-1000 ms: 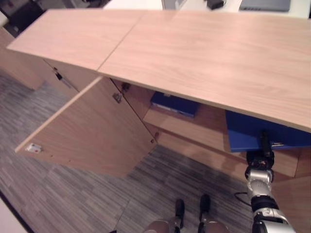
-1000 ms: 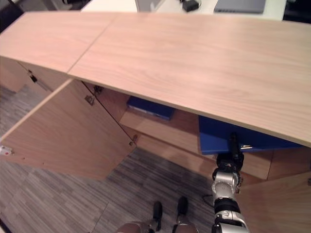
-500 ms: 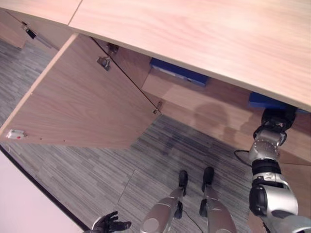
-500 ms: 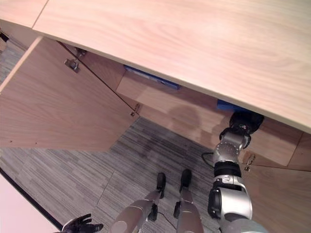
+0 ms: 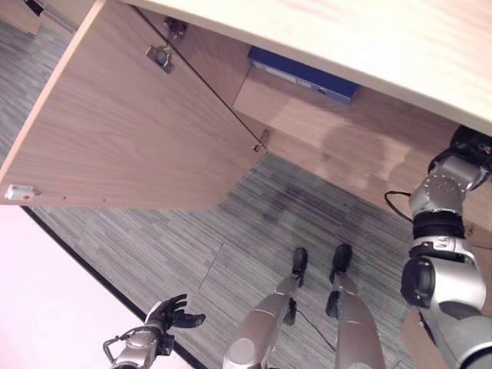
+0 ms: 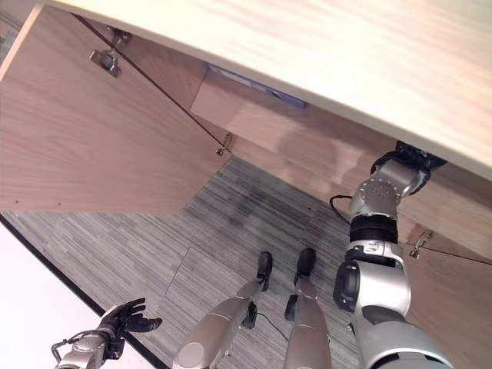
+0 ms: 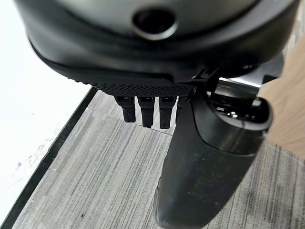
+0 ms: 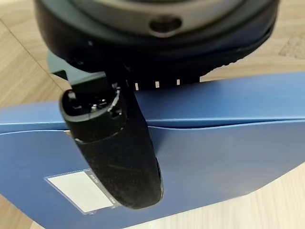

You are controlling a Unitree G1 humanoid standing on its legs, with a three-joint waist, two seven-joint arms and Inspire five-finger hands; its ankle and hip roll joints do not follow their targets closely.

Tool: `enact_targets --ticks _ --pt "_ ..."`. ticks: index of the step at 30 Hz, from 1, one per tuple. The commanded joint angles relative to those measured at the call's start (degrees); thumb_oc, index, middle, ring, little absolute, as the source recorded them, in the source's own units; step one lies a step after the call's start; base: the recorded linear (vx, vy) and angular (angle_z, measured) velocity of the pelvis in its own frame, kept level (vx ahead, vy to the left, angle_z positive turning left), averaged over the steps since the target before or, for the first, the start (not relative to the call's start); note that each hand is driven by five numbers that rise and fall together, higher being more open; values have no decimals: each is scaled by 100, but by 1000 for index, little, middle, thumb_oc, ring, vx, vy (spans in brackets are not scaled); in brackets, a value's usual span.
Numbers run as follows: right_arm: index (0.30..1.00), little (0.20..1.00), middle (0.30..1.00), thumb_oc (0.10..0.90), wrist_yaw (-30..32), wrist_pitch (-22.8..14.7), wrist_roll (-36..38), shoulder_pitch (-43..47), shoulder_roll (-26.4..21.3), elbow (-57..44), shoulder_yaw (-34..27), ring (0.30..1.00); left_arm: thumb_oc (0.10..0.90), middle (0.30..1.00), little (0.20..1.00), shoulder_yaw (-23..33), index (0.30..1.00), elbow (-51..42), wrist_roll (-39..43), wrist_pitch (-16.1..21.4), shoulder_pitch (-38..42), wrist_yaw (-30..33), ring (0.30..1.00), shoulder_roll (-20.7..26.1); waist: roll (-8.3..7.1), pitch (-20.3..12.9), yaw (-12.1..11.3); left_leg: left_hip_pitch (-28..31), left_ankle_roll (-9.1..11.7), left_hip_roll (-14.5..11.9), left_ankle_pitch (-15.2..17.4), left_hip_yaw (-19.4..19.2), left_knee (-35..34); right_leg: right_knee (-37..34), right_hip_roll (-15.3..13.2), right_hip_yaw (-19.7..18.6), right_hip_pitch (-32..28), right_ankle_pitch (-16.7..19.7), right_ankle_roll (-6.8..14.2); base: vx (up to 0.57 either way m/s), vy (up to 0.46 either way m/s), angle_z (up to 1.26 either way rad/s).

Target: Put the empty folder in the office cabinet

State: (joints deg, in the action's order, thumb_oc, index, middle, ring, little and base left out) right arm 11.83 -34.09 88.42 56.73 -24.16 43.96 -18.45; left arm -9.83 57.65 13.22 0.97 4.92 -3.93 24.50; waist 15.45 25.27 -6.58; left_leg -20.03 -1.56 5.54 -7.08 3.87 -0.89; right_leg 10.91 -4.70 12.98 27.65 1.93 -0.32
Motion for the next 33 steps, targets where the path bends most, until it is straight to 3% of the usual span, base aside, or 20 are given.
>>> enact_targets --ticks 1,8,11,12,17,20,28,33 --pt "900 900 900 800 -189 234 -368 521 -1016 -88 660 900 800 900 900 -148 900 193 52 -84 -373 218 900 763 -297 -554 -73 -477 198 196 837 66 989 -103 -72 -716 -19 -157 404 23 -47 10" --pt "900 900 900 800 -493 929 -286 572 -1269 434 1154 900 800 900 900 -220 900 94 29 -78 -362 188 900 861 -342 -496 -52 -378 223 148 801 85 876 -137 -27 -723 -69 -158 386 1 -34 2" --pt "900 900 900 800 -731 2354 -1545 849 -1939 1578 2477 900 800 900 900 -218 900 143 61 -75 -225 61 900 1107 -490 -411 -24 -359 251 114 746 44 863 -132 -4 -728 -52 -109 357 -59 -56 1" --pt "900 900 900 800 -1149 3156 -2689 1025 -2198 2017 3320 900 800 900 900 -233 900 142 -14 -37 -145 -89 900 1265 -557 -339 1 -377 258 102 700 27 856 -136 7 -717 -28 -58 349 -80 -71 3" --pt "900 900 900 800 -1949 3878 -4102 1227 -2279 2523 4627 900 800 900 900 -303 900 97 -206 0 -66 -303 900 1470 -632 -189 17 -412 252 105 635 8 877 -160 31 -722 -7 21 318 -51 -33 -1" --pt "900 900 900 800 -2170 3890 -4038 1199 -2250 2197 4916 900 800 900 900 -309 900 24 -240 23 -102 -340 900 1537 -659 -139 2 -404 253 108 619 1 872 -174 45 -739 -24 43 318 -17 -9 -1" --pt "900 900 900 800 -2406 3582 -3197 1014 -2228 1298 4949 900 800 900 900 -243 900 -54 -240 85 -185 -393 900 1545 -646 -73 -36 -395 259 91 633 -48 906 -184 45 -768 -49 64 340 -14 -1 -3" --pt "900 900 900 800 -2495 3590 -3321 968 -2356 1193 5104 900 800 900 900 -220 900 -21 -319 104 -197 -412 900 1571 -668 -57 -33 -407 267 82 631 -44 929 -191 40 -759 -61 74 344 0 0 0"
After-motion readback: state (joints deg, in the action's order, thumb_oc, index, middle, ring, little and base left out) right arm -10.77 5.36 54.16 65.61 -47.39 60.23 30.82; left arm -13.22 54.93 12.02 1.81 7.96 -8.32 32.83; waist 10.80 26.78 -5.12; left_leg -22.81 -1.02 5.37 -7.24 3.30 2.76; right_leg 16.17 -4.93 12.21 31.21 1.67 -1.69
